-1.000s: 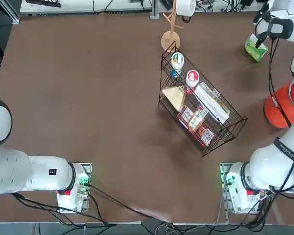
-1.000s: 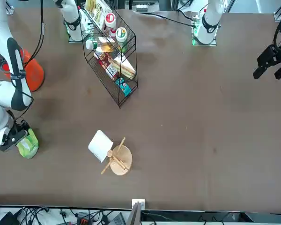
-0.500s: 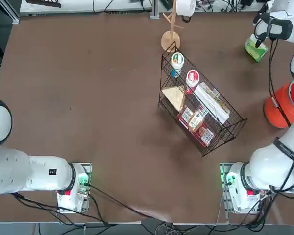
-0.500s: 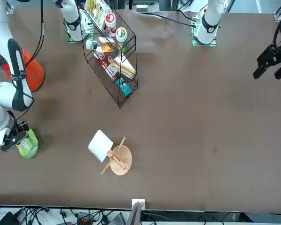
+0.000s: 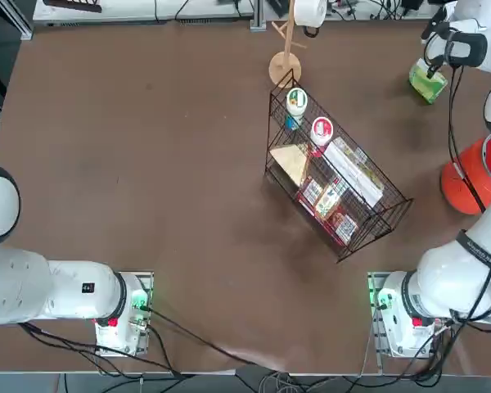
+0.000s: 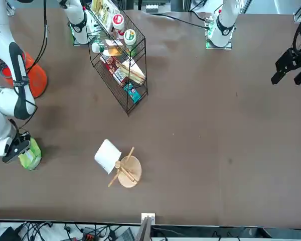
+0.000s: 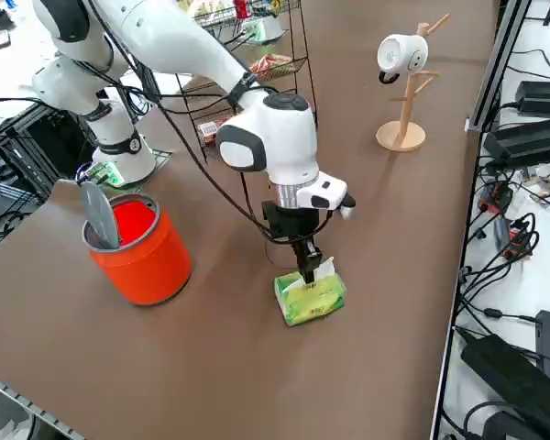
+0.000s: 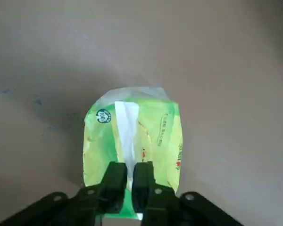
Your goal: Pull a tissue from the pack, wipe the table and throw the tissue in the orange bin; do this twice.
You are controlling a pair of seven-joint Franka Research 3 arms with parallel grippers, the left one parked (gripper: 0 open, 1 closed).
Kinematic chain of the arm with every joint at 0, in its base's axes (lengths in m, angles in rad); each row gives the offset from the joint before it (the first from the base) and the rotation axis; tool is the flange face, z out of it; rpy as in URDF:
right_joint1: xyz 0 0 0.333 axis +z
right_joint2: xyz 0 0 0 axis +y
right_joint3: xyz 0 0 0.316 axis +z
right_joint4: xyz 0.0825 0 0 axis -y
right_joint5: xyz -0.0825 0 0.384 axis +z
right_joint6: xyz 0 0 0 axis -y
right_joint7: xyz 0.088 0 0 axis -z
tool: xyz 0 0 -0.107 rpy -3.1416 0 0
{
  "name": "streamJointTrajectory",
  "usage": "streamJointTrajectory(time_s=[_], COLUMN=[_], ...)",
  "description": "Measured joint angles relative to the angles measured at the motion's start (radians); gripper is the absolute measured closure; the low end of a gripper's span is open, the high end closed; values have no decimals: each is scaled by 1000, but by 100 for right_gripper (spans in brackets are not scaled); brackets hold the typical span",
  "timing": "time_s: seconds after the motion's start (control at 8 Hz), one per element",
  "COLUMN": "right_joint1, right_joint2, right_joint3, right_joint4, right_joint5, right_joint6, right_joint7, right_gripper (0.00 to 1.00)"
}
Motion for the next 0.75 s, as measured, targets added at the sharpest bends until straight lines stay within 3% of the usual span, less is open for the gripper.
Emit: streamJointTrajectory(time_s=[0.12, 0.38, 0.75], right_joint1=[0, 1, 4], right_joint2=[0, -4, -93], right_joint3=[0, 2, 11], right_joint4=[4, 15, 44], right_joint5=[0, 2, 11], right_joint6=[0, -15, -198], right_joint7=[0, 11, 66], right_gripper=[99, 99, 99])
